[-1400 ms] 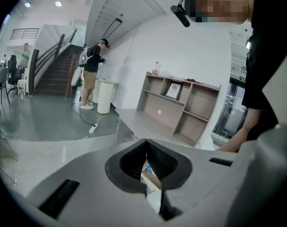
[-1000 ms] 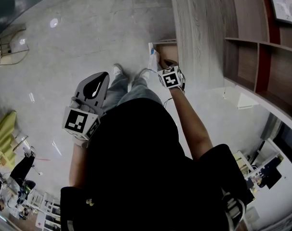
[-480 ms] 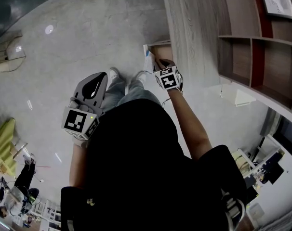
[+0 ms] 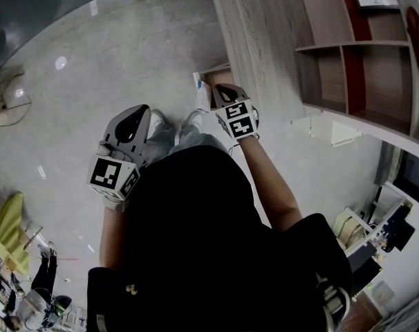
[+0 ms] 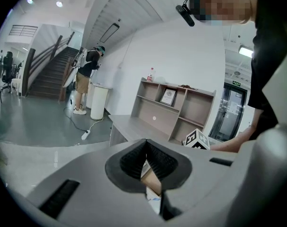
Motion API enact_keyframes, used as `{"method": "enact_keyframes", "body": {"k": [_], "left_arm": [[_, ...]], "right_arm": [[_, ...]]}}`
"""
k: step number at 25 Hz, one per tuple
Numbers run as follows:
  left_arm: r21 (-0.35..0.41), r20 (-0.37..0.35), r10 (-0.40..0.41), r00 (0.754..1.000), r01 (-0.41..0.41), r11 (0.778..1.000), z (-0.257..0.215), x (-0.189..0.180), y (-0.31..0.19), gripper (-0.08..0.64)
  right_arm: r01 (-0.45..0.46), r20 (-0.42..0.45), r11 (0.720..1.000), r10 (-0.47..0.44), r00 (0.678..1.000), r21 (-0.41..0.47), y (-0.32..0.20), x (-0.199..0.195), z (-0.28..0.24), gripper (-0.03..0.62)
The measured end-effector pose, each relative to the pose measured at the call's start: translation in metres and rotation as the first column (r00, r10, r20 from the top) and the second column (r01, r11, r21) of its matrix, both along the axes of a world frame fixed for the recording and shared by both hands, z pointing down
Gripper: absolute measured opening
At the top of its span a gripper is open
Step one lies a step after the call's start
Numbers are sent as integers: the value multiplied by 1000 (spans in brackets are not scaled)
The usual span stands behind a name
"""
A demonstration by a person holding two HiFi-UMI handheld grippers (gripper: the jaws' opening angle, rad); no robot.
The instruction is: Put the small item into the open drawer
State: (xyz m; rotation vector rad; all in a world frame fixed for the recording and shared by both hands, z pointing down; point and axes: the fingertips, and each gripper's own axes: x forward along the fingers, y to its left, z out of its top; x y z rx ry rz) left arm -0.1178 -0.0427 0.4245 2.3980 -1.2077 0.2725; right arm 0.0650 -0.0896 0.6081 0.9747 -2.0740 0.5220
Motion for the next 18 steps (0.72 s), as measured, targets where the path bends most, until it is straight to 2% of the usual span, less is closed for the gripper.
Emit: {"method": "enact_keyframes", "body": {"k": [9,13,18], "left_arm": [[47,-16,33,999,-32,998,-11,4,-19,3],[79,-22,52,998,-50,996,-19,7,-28,3],[133,-31,76,997,-71,988,-33,11,-40,3]], "right_arm": [[-14,116,984,-7,993,180,-14,-13,-91,15],[-14,176,964,-34,984,265,-13,-16,-131,14],[-19,222,926,-70,973,378,-14,-19,-179,15]]}}
